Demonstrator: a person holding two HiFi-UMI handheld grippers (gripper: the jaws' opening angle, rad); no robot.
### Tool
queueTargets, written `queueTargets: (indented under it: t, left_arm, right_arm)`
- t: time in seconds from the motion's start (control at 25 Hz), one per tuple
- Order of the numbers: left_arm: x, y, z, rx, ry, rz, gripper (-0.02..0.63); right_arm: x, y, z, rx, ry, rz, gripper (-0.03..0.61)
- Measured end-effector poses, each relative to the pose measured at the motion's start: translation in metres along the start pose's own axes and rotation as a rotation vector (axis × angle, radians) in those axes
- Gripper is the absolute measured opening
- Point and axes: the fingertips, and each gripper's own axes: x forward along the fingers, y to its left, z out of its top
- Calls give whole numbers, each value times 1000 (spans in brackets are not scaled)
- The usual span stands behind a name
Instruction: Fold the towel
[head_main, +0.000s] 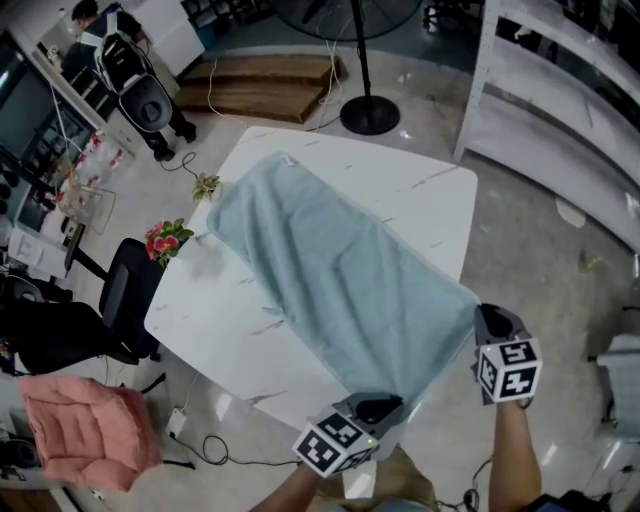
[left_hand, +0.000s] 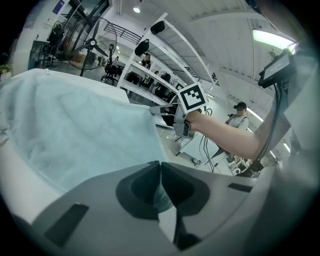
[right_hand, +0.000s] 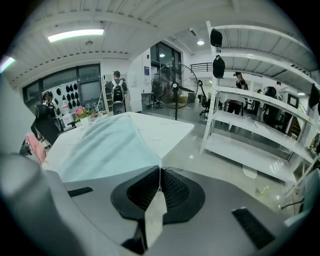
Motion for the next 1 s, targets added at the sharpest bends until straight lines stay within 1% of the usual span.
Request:
queueTargets:
  t: [0.44, 0.56, 0.72, 0.8, 0.88, 0.92, 1.0]
  left_arm:
    - [28, -29, 10, -22, -17, -4, 18]
    - [31, -32, 9, -28, -3, 1, 18]
    - [36, -31, 1, -35, 44, 10, 25]
    - [38, -31, 1, -13, 43, 10, 172]
    - [36, -33, 2, 8, 36, 8, 223]
    - [34, -33, 3, 15, 30, 7, 230]
    - [27, -33, 8, 23, 7, 3, 235]
  right_arm:
    - [-1, -27, -18, -15, 19, -3, 25]
    - [1, -31, -24, -16, 32, -1, 26]
    - [6, -31, -29, -8, 33, 4, 26]
    - [11, -29, -33, -5, 36, 11, 29]
    - [18, -25, -39, 2, 43, 27, 42]
    - [21, -23, -42, 11, 48, 42, 61]
    - [26, -17, -42, 45, 41, 79, 145]
